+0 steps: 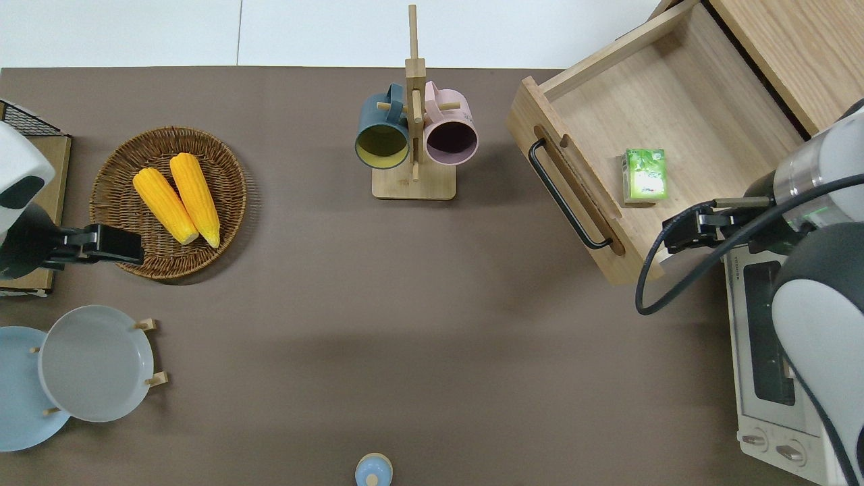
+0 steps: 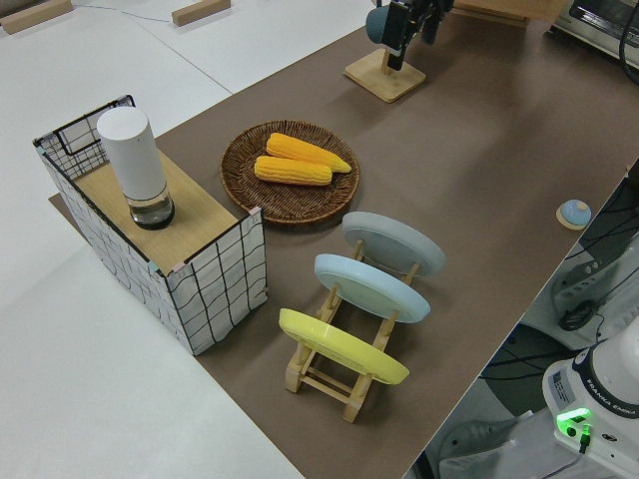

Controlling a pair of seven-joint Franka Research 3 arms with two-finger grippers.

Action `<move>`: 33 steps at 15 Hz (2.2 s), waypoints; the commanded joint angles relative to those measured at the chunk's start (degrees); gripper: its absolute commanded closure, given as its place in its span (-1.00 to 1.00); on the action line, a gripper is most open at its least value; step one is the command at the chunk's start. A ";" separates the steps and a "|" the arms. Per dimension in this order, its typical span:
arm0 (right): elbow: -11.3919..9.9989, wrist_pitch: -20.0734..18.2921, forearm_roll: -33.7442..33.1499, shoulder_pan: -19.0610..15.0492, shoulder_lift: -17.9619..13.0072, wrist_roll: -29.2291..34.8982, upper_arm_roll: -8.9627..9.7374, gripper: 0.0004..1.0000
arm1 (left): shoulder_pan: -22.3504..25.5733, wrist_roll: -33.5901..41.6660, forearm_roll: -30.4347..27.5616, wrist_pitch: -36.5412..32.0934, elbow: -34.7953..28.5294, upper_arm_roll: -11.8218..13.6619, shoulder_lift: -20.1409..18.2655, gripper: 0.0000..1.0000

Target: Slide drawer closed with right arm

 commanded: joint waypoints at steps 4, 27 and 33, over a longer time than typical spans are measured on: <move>-0.92 0.02 0.78 -6.54 -2.29 -2.69 3.91 -0.97 | -0.26 0.62 0.66 -0.76 -0.28 0.30 -0.62 -1.00; -3.12 -0.42 -1.51 -8.60 -5.37 13.45 16.67 1.00 | -0.26 0.53 0.66 -0.76 -0.28 0.21 -0.62 -1.00; -1.62 2.03 -1.77 0.36 -1.78 33.13 17.28 1.00 | -0.26 0.62 0.66 -0.76 -0.28 0.21 -0.62 -1.00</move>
